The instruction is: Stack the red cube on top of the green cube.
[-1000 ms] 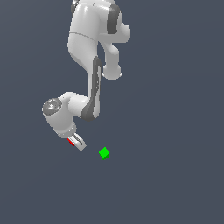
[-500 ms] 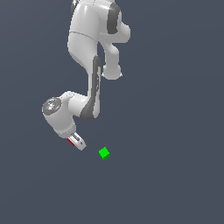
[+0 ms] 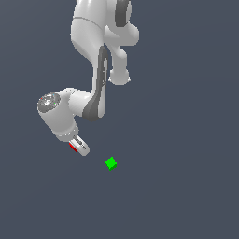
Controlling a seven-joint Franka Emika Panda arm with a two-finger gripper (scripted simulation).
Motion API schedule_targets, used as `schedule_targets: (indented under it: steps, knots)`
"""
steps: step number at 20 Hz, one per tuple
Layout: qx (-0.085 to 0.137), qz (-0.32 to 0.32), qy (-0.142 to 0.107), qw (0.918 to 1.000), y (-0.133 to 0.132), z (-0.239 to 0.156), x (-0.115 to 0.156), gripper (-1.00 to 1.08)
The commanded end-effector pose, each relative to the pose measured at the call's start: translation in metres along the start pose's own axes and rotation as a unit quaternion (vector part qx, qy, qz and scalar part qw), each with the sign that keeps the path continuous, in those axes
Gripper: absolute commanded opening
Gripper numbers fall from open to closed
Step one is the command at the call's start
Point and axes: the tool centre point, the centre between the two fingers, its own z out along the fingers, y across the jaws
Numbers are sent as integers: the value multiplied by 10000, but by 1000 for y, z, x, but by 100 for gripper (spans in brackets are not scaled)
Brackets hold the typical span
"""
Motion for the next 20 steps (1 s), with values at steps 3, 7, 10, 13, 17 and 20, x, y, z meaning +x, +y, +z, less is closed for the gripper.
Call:
schedule_targets:
  steps: [3, 7, 10, 13, 17, 20]
  knots:
    - [3, 0, 6, 10000, 0, -30, 0, -100]
    - [3, 0, 6, 10000, 0, -46, 0, -100]
    - [1, -1, 9, 10000, 0, -51, 1, -100]
    - [4, -1, 13, 10000, -1, -49, 1, -100]
    - [4, -1, 13, 10000, -11, -46, -2, -100]
    - [4, -1, 13, 10000, -28, -41, -8, -100]
